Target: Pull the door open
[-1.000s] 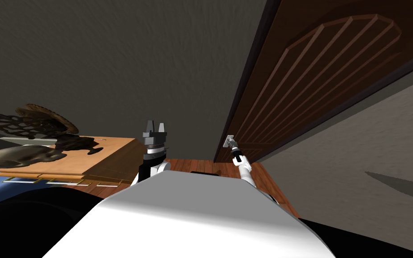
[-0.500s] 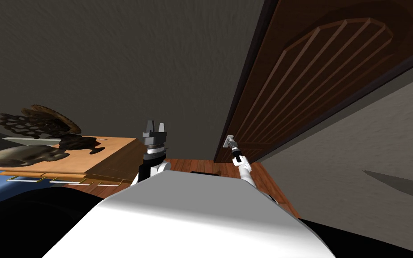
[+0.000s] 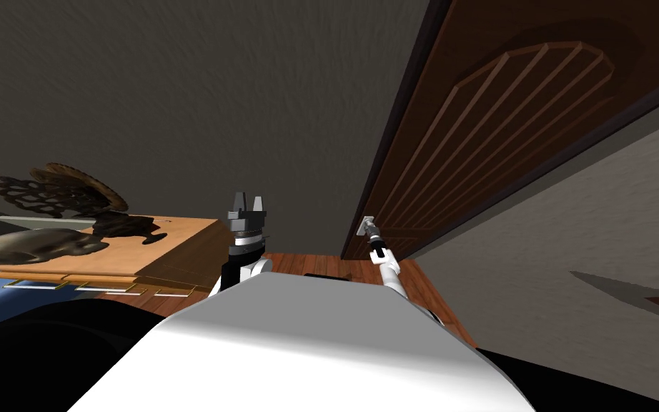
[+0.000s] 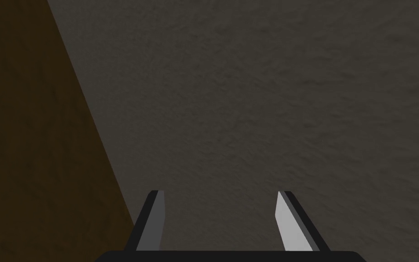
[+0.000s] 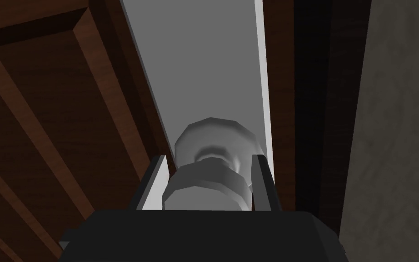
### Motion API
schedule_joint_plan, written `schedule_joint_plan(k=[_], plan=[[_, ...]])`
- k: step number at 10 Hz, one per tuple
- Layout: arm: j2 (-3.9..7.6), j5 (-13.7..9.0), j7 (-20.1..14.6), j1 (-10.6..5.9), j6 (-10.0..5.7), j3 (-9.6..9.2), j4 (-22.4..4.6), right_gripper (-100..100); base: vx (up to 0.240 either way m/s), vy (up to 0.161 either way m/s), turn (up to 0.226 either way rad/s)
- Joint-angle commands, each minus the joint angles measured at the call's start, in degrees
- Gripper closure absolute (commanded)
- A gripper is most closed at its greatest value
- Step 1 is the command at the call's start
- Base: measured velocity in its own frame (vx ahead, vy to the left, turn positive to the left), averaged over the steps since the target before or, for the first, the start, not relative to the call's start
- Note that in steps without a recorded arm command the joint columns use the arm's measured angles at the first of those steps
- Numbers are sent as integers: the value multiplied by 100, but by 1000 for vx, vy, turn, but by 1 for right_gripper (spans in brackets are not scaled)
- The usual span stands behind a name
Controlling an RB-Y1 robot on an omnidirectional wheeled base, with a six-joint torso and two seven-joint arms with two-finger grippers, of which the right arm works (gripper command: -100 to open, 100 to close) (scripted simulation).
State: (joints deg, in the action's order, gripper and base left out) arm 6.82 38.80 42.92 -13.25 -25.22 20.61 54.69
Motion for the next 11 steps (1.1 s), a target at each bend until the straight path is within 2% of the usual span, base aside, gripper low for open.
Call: schedule_joint_plan(k=[1,2,3,4,5,6,7,8,9,11], plan=[[66,-286,-66,44,221,28,66,100,-9,7,-8],[66,-344,-66,44,221,28,66,100,-6,4,-22],[76,-538,-102,48,388,11,69,100,-11,2,-1],[76,-625,-102,48,388,11,69,100,-11,5,-29],[87,-826,-145,53,585,-9,73,100,-15,-3,-59],[87,-971,-145,53,585,-9,73,100,-12,-1,-22],[98,-1134,-187,58,781,-29,76,100,-8,-3,-28],[98,-1294,-187,58,781,-29,76,100,-20,2,0],[110,-1447,-233,63,996,-50,80,100,-26,7,-46],[110,-1712,-233,63,996,-50,80,100,-2,10,-7]])
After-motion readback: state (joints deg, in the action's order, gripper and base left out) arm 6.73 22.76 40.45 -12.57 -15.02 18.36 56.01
